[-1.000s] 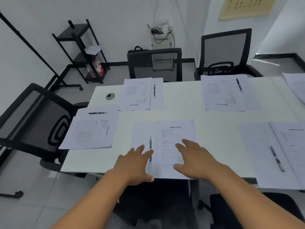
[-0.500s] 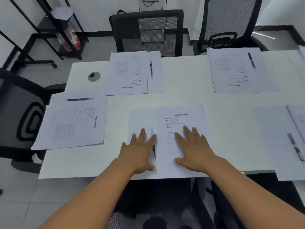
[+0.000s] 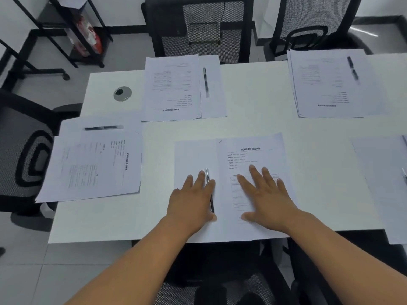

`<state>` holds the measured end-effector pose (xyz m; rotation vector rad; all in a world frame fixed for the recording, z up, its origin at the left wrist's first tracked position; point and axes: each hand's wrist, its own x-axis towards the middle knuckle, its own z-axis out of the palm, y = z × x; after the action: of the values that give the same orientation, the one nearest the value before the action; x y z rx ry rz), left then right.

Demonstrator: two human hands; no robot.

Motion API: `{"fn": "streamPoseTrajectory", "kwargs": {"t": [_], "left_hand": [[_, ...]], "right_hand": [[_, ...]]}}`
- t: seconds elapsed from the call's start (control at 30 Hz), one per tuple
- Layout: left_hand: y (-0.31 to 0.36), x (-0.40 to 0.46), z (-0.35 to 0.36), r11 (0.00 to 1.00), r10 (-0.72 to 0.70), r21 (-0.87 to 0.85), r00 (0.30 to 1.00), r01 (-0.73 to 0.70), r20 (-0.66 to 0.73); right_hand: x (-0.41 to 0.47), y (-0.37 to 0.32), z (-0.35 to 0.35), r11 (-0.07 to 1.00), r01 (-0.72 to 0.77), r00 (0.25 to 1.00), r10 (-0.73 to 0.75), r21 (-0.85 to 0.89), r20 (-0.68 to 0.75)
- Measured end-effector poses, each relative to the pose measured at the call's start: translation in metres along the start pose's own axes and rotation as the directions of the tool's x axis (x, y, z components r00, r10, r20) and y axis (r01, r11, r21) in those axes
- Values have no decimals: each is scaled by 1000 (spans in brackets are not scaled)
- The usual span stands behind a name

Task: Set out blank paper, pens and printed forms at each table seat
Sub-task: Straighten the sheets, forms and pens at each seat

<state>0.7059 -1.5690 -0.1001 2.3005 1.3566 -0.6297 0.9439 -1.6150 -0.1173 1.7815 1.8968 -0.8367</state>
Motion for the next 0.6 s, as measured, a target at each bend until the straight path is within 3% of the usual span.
{"fn": "streamPoseTrajectory", "kwargs": {"t": [0.6], "left_hand": [[-7,3,-3,998,28,53,999,-29,26]], "right_hand": [[-3,4,2,999,-28,999,27,34,19]]}}
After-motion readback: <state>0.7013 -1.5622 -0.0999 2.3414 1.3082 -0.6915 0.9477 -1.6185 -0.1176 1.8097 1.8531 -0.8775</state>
